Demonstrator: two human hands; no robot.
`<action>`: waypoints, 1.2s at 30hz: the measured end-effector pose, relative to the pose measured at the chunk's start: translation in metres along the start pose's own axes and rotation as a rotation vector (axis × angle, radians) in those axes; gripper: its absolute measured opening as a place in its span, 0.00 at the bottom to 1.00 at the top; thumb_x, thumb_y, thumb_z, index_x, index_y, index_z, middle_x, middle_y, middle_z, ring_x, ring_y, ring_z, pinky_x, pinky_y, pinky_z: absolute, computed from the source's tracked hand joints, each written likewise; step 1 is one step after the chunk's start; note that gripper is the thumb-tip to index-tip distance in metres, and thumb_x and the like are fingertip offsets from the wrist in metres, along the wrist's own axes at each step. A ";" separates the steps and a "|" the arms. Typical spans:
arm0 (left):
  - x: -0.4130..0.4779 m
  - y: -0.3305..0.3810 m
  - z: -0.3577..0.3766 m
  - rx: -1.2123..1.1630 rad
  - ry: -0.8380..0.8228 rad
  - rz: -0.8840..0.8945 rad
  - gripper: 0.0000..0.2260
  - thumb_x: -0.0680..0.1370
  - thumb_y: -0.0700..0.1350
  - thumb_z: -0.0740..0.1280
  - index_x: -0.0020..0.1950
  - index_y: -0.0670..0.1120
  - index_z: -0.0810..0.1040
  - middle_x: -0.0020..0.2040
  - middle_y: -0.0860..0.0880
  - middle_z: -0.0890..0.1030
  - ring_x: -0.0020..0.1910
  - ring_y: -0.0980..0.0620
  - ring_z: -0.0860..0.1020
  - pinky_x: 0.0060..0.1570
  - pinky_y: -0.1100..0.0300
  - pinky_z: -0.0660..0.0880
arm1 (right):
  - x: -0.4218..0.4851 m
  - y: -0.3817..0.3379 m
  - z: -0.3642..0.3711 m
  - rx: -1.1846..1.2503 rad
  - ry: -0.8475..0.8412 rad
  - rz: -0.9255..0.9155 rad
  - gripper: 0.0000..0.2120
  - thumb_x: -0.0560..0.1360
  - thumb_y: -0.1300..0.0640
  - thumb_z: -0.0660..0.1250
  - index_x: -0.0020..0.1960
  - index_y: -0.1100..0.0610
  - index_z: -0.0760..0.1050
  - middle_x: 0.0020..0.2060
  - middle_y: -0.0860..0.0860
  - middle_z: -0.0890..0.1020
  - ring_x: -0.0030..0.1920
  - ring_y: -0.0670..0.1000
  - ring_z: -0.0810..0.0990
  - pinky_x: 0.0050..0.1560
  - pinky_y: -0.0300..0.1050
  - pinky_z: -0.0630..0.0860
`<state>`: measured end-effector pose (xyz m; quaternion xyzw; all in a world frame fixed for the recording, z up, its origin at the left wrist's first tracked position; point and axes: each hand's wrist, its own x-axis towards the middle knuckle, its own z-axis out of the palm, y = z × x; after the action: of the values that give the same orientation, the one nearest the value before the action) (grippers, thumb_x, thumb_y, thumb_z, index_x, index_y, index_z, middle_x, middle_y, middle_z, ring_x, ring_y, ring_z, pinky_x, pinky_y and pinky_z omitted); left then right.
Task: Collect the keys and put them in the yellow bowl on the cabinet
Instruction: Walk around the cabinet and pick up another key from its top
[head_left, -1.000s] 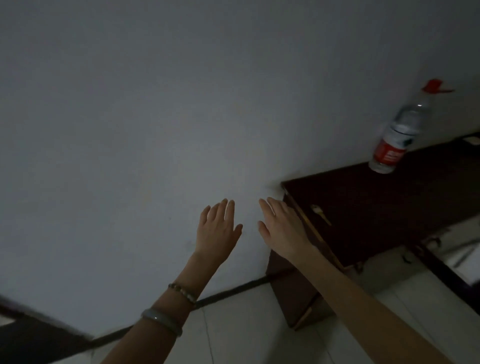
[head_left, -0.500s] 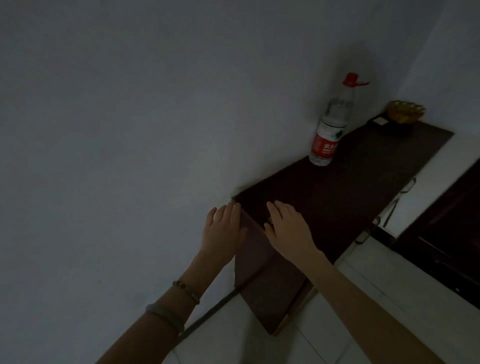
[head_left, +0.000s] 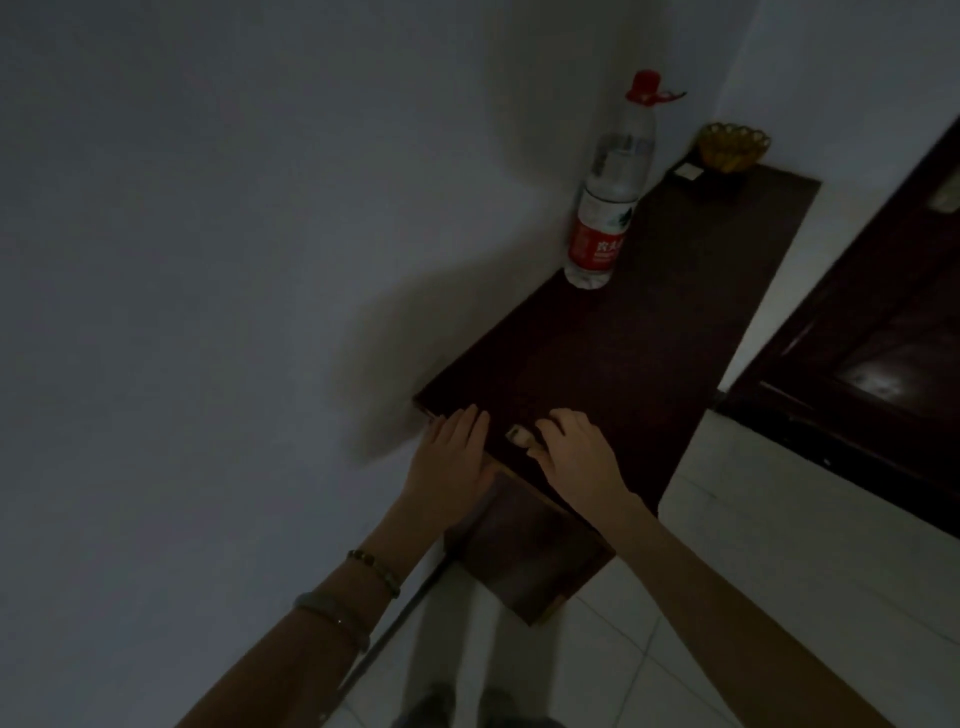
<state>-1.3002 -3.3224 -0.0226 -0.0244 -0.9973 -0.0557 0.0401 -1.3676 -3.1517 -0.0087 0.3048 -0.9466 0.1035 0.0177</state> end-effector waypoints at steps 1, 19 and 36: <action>0.003 -0.002 0.002 -0.012 -0.006 0.020 0.28 0.79 0.53 0.55 0.73 0.40 0.53 0.75 0.40 0.58 0.73 0.44 0.57 0.72 0.49 0.53 | 0.002 -0.002 0.002 0.016 0.004 0.009 0.16 0.75 0.52 0.64 0.58 0.60 0.72 0.57 0.59 0.75 0.56 0.58 0.73 0.53 0.52 0.72; 0.021 -0.024 0.026 -0.123 -0.018 0.237 0.27 0.75 0.51 0.67 0.67 0.36 0.67 0.67 0.34 0.70 0.65 0.37 0.70 0.63 0.43 0.66 | 0.027 -0.021 0.015 0.180 -0.021 0.195 0.04 0.75 0.62 0.62 0.49 0.62 0.72 0.48 0.59 0.76 0.49 0.57 0.73 0.48 0.48 0.69; 0.026 0.008 0.004 -0.049 0.017 0.411 0.30 0.78 0.54 0.59 0.73 0.42 0.53 0.75 0.41 0.58 0.73 0.44 0.55 0.71 0.49 0.53 | -0.050 -0.026 -0.055 0.714 0.377 0.552 0.05 0.71 0.56 0.71 0.41 0.54 0.74 0.31 0.41 0.76 0.32 0.37 0.75 0.31 0.23 0.69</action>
<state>-1.3258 -3.3129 -0.0233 -0.2278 -0.9694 -0.0708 0.0586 -1.3133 -3.1321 0.0447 0.0054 -0.8778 0.4758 0.0552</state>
